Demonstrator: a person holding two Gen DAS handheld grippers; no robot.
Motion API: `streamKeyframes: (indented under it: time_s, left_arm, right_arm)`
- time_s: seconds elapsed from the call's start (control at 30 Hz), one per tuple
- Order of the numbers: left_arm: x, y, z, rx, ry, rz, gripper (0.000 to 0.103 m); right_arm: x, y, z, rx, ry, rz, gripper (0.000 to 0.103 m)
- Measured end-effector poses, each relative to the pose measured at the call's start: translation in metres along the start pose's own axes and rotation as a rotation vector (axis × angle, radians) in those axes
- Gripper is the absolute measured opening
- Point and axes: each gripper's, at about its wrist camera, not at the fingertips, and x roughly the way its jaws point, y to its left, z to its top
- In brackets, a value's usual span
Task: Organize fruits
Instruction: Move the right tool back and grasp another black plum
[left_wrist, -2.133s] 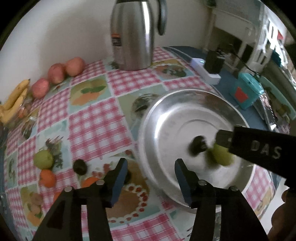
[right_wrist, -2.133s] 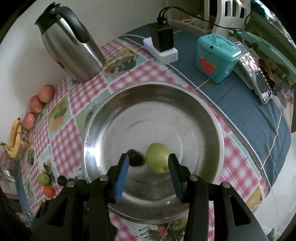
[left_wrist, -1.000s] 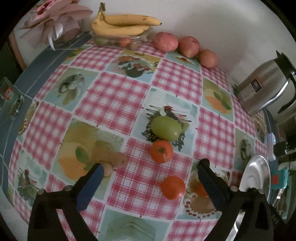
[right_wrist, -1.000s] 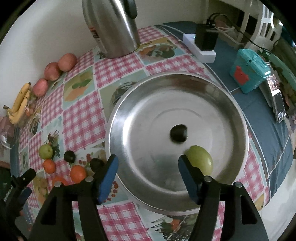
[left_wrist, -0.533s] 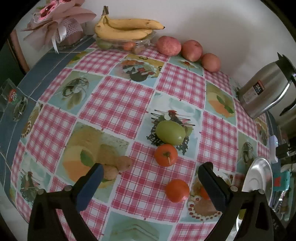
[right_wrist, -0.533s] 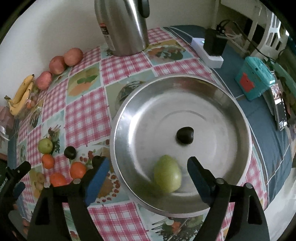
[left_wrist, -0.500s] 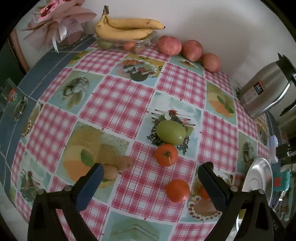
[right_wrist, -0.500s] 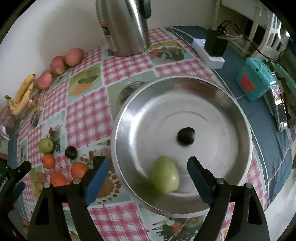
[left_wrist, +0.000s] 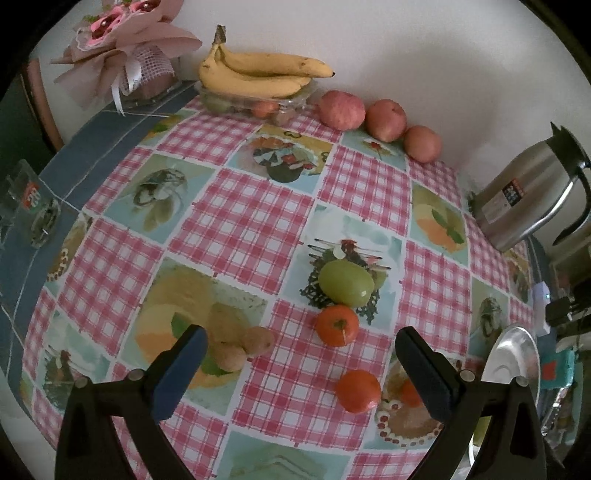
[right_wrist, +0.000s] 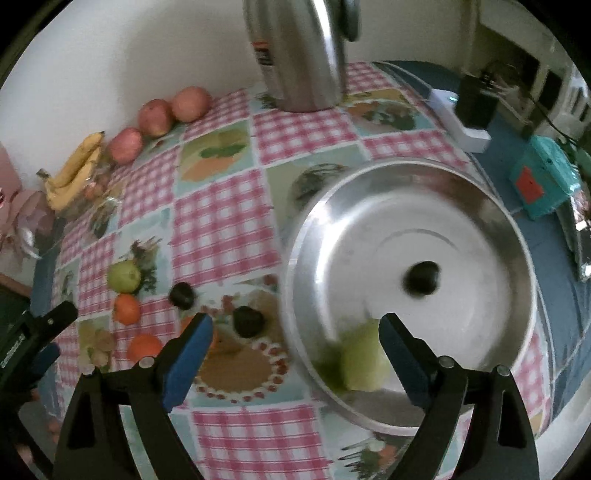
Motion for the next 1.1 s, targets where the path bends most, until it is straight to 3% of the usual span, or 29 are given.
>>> streamKeyframes:
  time_s: [0.3, 0.37, 0.5, 0.53, 0.73, 1.1]
  left_arm:
    - [0.011, -0.015, -0.005, 0.035, 0.047, -0.072, 0.103]
    - [0.013, -0.019, -0.007, 0.050, 0.056, -0.072, 0.103]
    - [0.015, -0.022, -0.008, 0.058, 0.076, -0.102, 0.103]
    - [0.015, -0.022, -0.008, 0.061, 0.083, -0.108, 0.103]
    - [0.026, -0.025, -0.012, 0.081, 0.137, -0.095, 0.103]
    - [0.041, -0.033, -0.020, 0.077, 0.221, -0.095, 0.098]
  right_arm:
    - [0.004, 0.026, -0.003, -0.044, -0.019, 0.064, 0.090]
    - [0.005, 0.027, -0.004, -0.040, -0.021, 0.079, 0.077]
    - [0.012, 0.029, -0.004, -0.038, -0.004, 0.091, 0.070]
    - [0.014, 0.029, -0.005, -0.040, 0.001, 0.091, 0.064]
    - [0.027, 0.031, -0.006, -0.038, 0.036, 0.097, 0.048]
    - [0.046, 0.026, -0.007, -0.004, 0.075, 0.065, 0.038]
